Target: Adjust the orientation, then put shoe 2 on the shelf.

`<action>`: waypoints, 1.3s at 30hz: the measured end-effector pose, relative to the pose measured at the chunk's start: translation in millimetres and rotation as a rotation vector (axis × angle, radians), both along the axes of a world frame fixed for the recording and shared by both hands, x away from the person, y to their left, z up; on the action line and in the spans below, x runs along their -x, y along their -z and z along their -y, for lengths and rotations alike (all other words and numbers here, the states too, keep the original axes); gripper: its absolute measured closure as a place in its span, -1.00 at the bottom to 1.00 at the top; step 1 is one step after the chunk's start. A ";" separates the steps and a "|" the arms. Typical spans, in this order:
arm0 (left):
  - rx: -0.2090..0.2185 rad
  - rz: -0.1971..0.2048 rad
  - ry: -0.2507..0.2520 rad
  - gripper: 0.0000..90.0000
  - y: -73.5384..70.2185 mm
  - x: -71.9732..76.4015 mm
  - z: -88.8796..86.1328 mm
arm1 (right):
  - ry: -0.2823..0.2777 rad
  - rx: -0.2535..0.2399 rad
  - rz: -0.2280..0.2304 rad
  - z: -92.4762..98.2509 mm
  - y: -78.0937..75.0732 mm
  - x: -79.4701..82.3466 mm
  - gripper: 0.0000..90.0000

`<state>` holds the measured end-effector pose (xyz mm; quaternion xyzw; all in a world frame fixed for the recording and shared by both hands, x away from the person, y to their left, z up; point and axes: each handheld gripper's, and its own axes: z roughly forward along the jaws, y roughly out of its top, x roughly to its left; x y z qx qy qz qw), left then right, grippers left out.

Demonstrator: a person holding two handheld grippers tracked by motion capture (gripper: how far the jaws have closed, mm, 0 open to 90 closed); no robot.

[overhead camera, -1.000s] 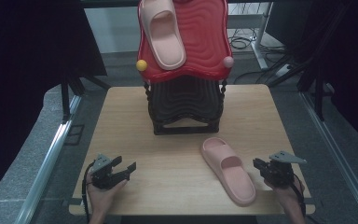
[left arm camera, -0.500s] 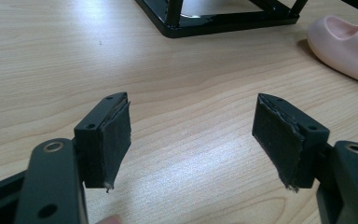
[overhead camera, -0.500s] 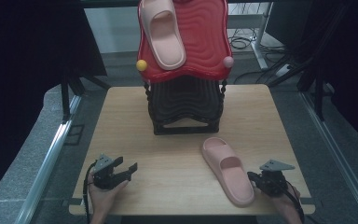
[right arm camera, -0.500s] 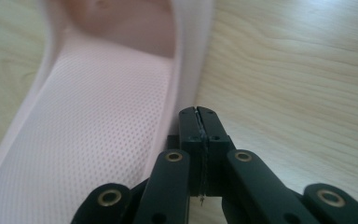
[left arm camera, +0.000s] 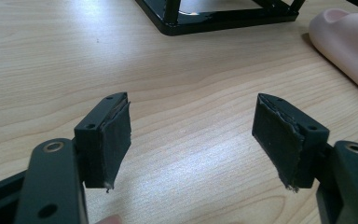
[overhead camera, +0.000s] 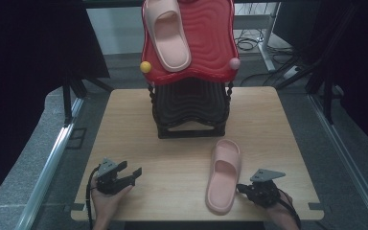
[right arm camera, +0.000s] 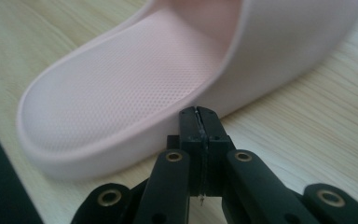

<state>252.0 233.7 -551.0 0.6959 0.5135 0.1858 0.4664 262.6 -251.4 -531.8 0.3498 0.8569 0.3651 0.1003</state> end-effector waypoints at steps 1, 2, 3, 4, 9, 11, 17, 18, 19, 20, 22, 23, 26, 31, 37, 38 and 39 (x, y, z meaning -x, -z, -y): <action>0.001 0.000 -0.001 -0.38 0.0 -0.1 -0.1 | -0.011 0.003 0.002 -4.5 0.4 0.4 1.00; 0.002 0.000 -0.001 -0.38 -0.1 -0.1 -0.2 | -0.016 0.001 0.001 -7.5 0.6 0.7 1.00; 0.003 0.000 -0.001 -0.38 -0.1 0.0 -0.2 | -0.025 0.001 0.002 -12.5 1.0 1.0 1.00; 0.003 0.000 0.000 -0.38 -0.2 -0.1 -0.1 | -0.033 0.003 0.003 -16.9 1.1 1.2 1.00; -0.001 -0.003 0.007 -0.38 0.5 -0.5 1.8 | -0.062 0.007 0.012 -38.4 2.5 -0.8 1.00; -0.003 -0.004 0.010 -0.38 0.8 -0.7 1.9 | -0.066 0.009 0.024 -48.0 3.7 -1.9 1.00; 0.004 -0.001 0.006 -0.38 0.1 0.0 0.2 | -0.032 -0.011 0.035 -37.7 1.2 -0.8 1.00; 0.004 0.000 0.006 -0.38 -0.2 0.3 0.6 | -0.015 -0.020 0.036 -33.0 0.5 -0.8 1.00; 0.005 0.005 0.002 -0.38 -0.6 0.9 1.2 | 0.004 -0.028 0.037 -28.0 0.1 -1.1 1.00; 0.008 0.011 -0.002 -0.37 -1.3 1.6 1.9 | 0.021 -0.035 0.040 -22.7 -0.3 -1.5 1.00; 0.011 0.020 -0.001 -0.37 -3.0 2.8 3.1 | 0.069 -0.052 0.046 -11.6 -1.2 -2.8 0.98; 0.012 0.021 0.001 -0.37 -4.0 3.1 3.8 | 0.095 -0.061 0.056 -5.7 -1.6 -3.8 0.94; 0.013 0.019 0.018 -0.37 -5.8 2.2 7.3 | 0.173 -0.090 0.073 10.9 -2.2 -7.1 0.68; 0.002 0.012 0.050 -0.37 -7.9 -1.2 19.7 | 0.243 -0.121 0.073 29.4 -2.3 -11.3 0.38; -0.013 0.017 0.085 -0.35 -13.9 -13.1 57.9 | 0.280 -0.151 0.091 48.4 -6.3 -14.7 0.14; -0.013 0.017 0.085 -0.34 -13.9 -13.1 57.9 | 0.280 -0.151 0.091 48.4 -6.3 -14.7 0.14; -0.014 0.023 0.096 -0.33 -16.2 -15.5 66.0 | 0.286 -0.151 0.094 53.2 -6.5 -15.1 0.11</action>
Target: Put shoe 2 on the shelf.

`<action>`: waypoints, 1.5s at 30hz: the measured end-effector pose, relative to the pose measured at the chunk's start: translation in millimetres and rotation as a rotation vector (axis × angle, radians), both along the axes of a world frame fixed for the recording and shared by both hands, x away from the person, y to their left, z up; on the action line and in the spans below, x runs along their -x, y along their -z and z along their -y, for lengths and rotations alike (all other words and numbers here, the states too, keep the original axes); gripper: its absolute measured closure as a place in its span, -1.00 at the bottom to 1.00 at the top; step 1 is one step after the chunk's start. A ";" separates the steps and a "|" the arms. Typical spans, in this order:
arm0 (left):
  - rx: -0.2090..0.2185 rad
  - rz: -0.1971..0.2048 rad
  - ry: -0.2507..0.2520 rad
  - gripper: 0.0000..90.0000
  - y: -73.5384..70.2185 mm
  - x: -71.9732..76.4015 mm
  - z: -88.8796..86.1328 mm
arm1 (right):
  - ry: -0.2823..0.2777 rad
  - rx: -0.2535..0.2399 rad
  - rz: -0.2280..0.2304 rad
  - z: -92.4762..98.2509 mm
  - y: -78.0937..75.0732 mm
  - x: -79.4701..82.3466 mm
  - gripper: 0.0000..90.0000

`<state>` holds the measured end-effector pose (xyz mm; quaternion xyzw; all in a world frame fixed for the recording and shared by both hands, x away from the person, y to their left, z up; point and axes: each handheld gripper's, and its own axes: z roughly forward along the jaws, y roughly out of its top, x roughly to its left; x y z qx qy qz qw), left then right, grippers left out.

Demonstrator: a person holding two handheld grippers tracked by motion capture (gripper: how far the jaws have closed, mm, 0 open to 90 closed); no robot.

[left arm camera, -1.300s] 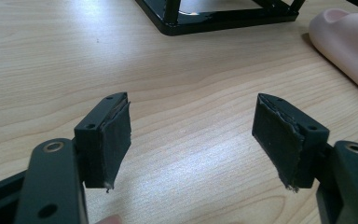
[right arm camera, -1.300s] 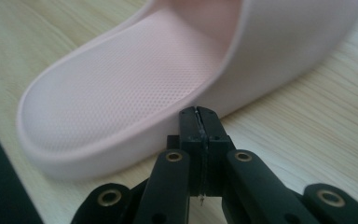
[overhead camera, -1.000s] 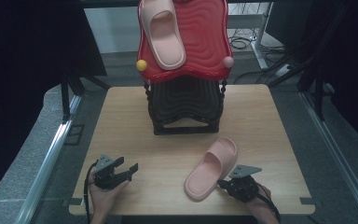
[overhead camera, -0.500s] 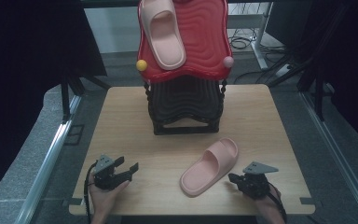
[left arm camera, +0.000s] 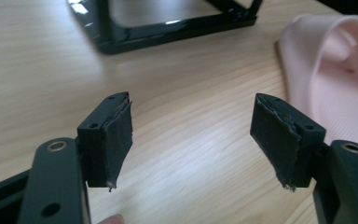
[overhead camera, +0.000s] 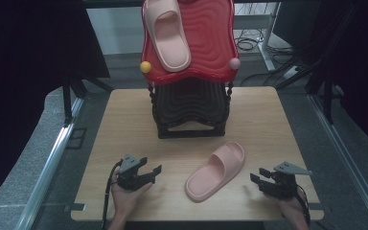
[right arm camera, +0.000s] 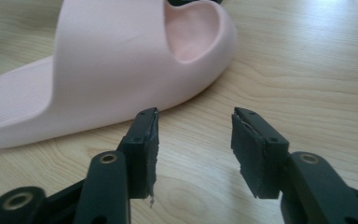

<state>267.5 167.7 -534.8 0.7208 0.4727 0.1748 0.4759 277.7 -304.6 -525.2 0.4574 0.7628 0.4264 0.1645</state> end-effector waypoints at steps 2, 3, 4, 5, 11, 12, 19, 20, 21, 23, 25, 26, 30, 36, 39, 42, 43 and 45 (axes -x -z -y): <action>-0.012 -0.003 0.024 -0.32 -3.0 -3.6 12.5 | 0.003 0.003 0.002 1.8 0.1 -0.1 0.11; -0.021 -0.008 0.044 -0.32 -5.0 -6.1 21.8 | 0.007 -0.002 -0.001 4.2 0.4 -0.3 0.10; -0.025 -0.010 0.055 -0.32 -6.0 -7.7 27.1 | 0.009 -0.006 0.000 6.6 1.0 -0.6 0.09; -0.029 -0.012 0.073 -0.32 -7.2 -9.9 34.0 | 0.007 -0.005 0.001 7.5 1.5 -0.4 0.09; -0.062 -0.018 0.162 -0.28 -17.2 -20.2 72.0 | 0.013 -0.007 0.011 12.4 0.7 0.5 0.07; -0.066 -0.019 0.171 -0.26 -18.0 -22.4 76.8 | 0.018 -0.011 0.014 12.8 0.6 0.3 0.06; -0.073 -0.020 0.228 -0.20 -21.4 -35.5 106.6 | 0.024 -0.005 0.004 10.6 3.0 -0.4 0.05; -0.077 -0.022 0.237 -0.19 -20.9 -36.9 111.9 | 0.026 -0.005 0.004 10.6 3.3 -0.3 0.05; -0.080 -0.025 0.243 -0.17 -20.2 -38.0 116.0 | 0.030 -0.004 0.006 10.5 4.0 -0.4 0.05; -0.087 -0.031 0.253 -0.14 -18.3 -40.9 123.3 | 0.031 -0.006 0.001 10.6 4.7 -0.5 0.05; -0.091 -0.037 0.249 -0.10 -16.5 -44.6 130.9 | 0.039 0.000 0.000 10.5 5.6 -0.9 0.05; -0.095 -0.040 0.251 -0.08 -16.0 -46.4 134.2 | 0.045 0.014 -0.001 9.9 6.1 -1.2 0.05; -0.114 -0.047 0.252 0.00 -12.0 -57.3 149.1 | 0.042 0.020 0.001 7.6 6.9 -0.8 0.05; -0.103 -0.064 0.254 0.16 -2.6 -66.8 159.3 | 0.048 0.020 -0.005 7.0 8.7 -1.3 0.05; -0.108 -0.064 0.260 0.30 -1.6 -71.0 165.4 | 0.050 0.019 -0.009 6.8 9.0 -1.4 0.05; -0.117 -0.074 0.264 0.43 0.0 -75.0 171.4 | 0.052 0.018 -0.009 7.1 8.9 -1.3 0.04; -0.125 -0.082 0.268 0.43 0.6 -76.2 173.1 | 0.052 0.018 -0.009 7.1 8.9 -1.3 0.04; -0.131 -0.087 0.268 0.53 0.7 -77.3 174.3 | 0.054 0.017 -0.009 7.2 9.1 -1.3 0.04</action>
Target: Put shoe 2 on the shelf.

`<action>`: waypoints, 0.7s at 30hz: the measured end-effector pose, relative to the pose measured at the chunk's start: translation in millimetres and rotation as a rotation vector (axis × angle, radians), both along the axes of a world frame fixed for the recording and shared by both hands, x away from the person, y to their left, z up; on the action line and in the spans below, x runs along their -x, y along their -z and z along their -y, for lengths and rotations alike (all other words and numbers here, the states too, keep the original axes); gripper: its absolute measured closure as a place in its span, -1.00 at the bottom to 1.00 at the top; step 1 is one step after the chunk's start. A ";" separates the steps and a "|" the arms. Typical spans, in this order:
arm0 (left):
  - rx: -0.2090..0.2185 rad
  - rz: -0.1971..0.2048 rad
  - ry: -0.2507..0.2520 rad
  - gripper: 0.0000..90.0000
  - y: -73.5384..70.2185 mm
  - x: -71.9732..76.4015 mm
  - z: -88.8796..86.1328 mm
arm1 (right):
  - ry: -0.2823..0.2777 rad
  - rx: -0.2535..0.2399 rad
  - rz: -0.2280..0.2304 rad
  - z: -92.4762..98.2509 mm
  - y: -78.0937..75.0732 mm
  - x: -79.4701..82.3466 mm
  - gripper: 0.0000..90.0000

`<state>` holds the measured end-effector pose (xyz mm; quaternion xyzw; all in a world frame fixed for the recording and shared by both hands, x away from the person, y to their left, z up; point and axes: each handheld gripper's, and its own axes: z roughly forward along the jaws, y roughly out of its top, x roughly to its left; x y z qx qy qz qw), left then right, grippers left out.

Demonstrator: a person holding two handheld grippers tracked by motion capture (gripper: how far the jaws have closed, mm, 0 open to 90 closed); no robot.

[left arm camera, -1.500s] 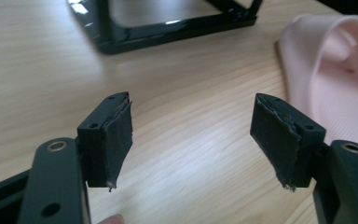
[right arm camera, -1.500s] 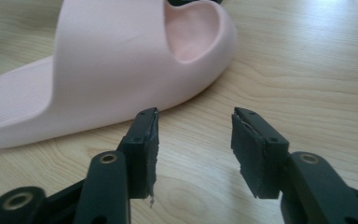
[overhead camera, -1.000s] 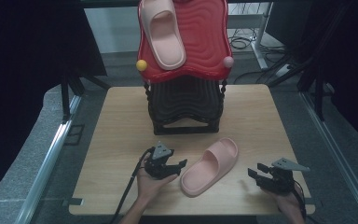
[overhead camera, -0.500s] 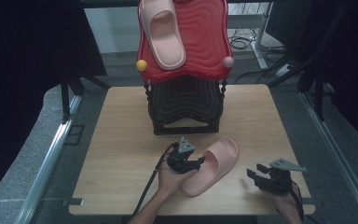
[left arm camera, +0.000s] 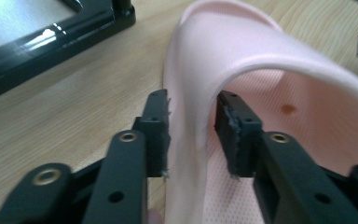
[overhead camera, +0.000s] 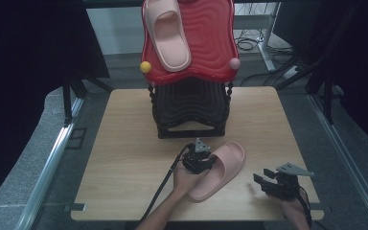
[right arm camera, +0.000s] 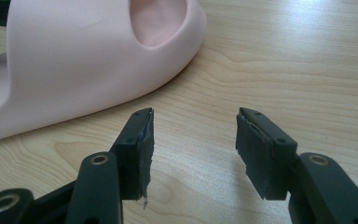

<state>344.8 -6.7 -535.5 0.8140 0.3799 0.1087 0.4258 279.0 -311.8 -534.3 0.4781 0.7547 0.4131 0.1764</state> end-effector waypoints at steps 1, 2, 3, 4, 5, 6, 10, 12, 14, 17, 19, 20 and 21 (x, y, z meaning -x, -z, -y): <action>0.004 -0.004 -0.006 0.65 -0.1 0.0 -0.2 | -0.001 0.001 -0.001 0.1 0.0 -0.1 0.04; 0.003 -0.003 -0.005 0.65 0.1 -0.3 -0.6 | -0.001 0.001 -0.001 0.1 0.0 -0.1 0.04; 0.001 -0.006 -0.003 0.71 0.6 -0.6 -0.9 | -0.001 -0.001 -0.002 -0.1 0.2 -0.1 0.04; 0.008 -0.009 -0.001 0.76 1.0 -0.5 -1.2 | -0.001 -0.001 -0.001 -0.2 0.2 0.0 0.04; 0.005 -0.008 0.000 0.79 0.7 -0.4 -1.6 | 0.000 0.001 -0.001 -0.1 0.0 0.0 0.04; 0.003 -0.008 -0.001 0.82 0.5 -0.3 -1.7 | 0.000 -0.001 -0.001 -0.1 -0.1 0.1 0.04; -0.009 0.003 -0.009 0.86 -1.2 0.8 -4.8 | 0.007 -0.005 0.004 0.9 -1.4 0.6 0.04; -0.010 0.010 -0.010 0.88 -2.5 2.2 -8.8 | 0.012 -0.008 0.008 1.6 -1.9 1.0 0.04; 0.013 0.015 -0.018 0.88 -3.7 5.8 -15.7 | 0.016 -0.012 0.009 2.2 -2.3 1.1 0.05; 0.032 0.024 -0.028 0.88 -5.6 11.8 -26.0 | 0.021 -0.017 0.007 2.9 -2.5 1.0 0.04; 0.045 0.038 -0.035 0.89 -7.7 16.8 -35.0 | 0.022 -0.017 0.006 2.7 -2.4 1.1 0.04; 0.056 0.044 -0.047 0.88 -9.2 20.1 -41.2 | 0.023 -0.016 0.006 2.6 -2.2 1.2 0.04; 0.067 0.050 -0.053 0.89 -10.4 22.6 -46.4 | 0.025 -0.016 0.007 2.3 -2.1 1.3 0.04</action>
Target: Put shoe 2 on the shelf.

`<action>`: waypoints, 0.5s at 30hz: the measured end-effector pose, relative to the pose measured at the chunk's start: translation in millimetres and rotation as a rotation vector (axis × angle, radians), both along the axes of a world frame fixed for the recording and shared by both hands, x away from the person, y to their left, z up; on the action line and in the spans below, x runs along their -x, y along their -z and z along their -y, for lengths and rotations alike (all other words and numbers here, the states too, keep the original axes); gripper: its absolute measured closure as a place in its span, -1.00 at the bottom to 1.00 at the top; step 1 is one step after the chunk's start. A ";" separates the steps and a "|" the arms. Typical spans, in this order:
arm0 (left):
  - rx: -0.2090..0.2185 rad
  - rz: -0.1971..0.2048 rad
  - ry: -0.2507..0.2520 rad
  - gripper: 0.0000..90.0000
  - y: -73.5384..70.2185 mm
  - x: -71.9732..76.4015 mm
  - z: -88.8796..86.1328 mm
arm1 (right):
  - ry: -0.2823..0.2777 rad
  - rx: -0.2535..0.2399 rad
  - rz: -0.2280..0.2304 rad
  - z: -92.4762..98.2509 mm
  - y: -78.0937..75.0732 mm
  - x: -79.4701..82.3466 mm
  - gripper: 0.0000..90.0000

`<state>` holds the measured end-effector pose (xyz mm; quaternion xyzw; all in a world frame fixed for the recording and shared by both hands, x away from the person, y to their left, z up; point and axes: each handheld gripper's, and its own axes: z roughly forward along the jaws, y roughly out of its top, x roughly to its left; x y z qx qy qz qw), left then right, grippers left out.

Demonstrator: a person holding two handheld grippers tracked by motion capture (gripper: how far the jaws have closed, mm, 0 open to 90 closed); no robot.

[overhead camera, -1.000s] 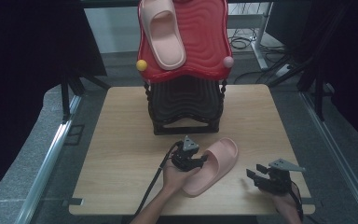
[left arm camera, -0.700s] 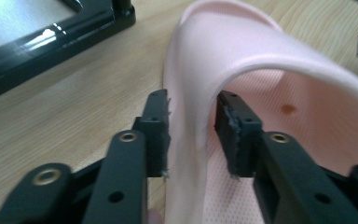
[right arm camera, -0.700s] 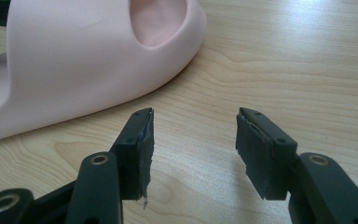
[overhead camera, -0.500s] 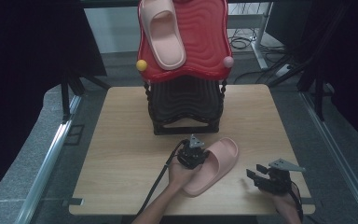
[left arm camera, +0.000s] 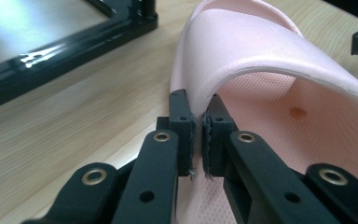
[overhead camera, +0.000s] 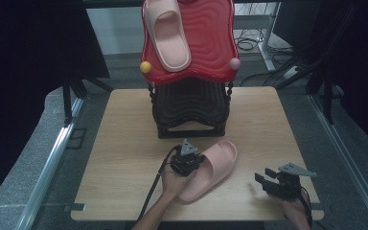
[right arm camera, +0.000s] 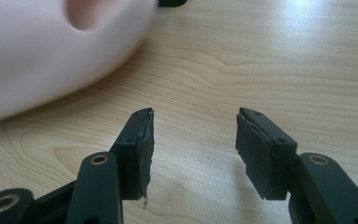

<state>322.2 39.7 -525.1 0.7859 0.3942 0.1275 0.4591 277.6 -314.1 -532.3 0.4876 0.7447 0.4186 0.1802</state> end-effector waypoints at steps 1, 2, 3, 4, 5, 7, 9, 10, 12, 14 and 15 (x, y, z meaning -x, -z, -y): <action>0.008 0.004 -0.004 0.89 -0.9 1.9 -4.0 | 0.000 0.000 -0.001 -0.3 0.1 0.0 0.04; 0.014 0.010 -0.010 0.89 -2.1 4.4 -9.3 | 0.000 0.001 -0.001 -0.8 0.2 0.0 0.04; 0.017 0.017 -0.018 0.89 -3.5 7.2 -14.6 | 0.000 0.001 -0.001 -0.8 0.2 0.0 0.04; 0.023 0.029 -0.031 0.89 -4.7 10.6 -21.6 | -0.003 0.002 -0.001 -1.2 0.4 -0.1 0.04; 0.028 0.034 -0.039 0.89 -5.3 12.6 -25.8 | -0.005 0.003 -0.006 -1.8 0.4 0.0 0.04; 0.044 0.048 -0.059 0.89 -6.7 18.4 -38.8 | -0.005 0.004 -0.006 -2.3 0.7 -0.1 0.04; 0.054 0.060 -0.077 0.89 -7.9 22.8 -48.5 | -0.006 0.007 -0.006 -2.5 0.9 -0.3 0.04; 0.060 0.069 -0.091 0.89 -9.2 25.8 -55.2 | -0.005 0.006 -0.006 -2.5 1.0 -0.3 0.04; 0.072 0.085 -0.116 0.88 -12.1 29.7 -64.0 | -0.004 0.006 -0.007 -2.5 1.2 -0.4 0.04; 0.097 0.109 -0.146 0.88 -17.1 34.2 -72.7 | -0.003 0.006 -0.009 -2.8 1.8 -0.6 0.04; 0.114 0.127 -0.162 0.88 -21.0 36.8 -77.1 | -0.002 0.007 -0.011 -3.2 2.0 -0.7 0.04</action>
